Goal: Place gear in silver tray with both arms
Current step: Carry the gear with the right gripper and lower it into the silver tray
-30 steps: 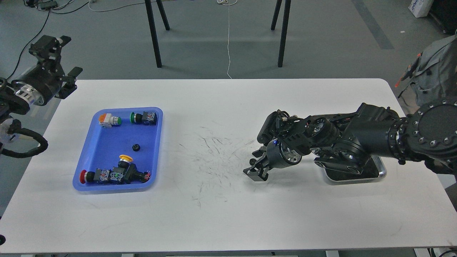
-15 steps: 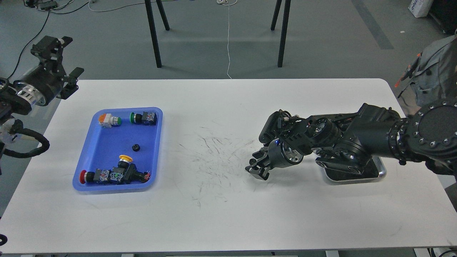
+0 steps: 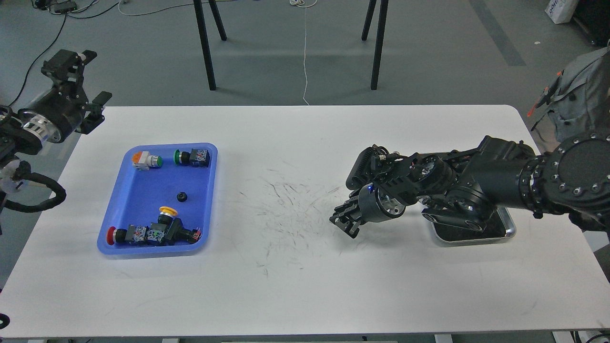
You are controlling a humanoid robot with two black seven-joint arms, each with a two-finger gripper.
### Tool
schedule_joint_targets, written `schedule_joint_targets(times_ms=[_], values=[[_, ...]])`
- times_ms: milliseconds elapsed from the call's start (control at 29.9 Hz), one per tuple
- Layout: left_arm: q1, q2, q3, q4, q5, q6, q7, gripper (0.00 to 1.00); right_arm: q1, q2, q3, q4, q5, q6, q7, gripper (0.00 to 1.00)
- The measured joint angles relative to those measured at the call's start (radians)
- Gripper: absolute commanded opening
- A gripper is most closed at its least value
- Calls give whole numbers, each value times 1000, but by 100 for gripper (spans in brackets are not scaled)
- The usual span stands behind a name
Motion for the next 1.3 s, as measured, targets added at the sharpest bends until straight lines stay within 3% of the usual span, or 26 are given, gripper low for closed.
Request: schedule_joint_targets(times_ms=[301,802,1070,1303], values=[[6,-2,1,0,0,0,0,100,47,-88,8,-5,14,1,10,1],[27,-5,5,0,2,0,0,100,29,-379,68,-8,18,-6,12,1],[29,-8,8,-1,3,0,0,100,-52,-464,69,-42,16,-22,11,1],[31,-34,9,0,4,0,0,100,-139,-469,100,-130,16,-35,12,1]])
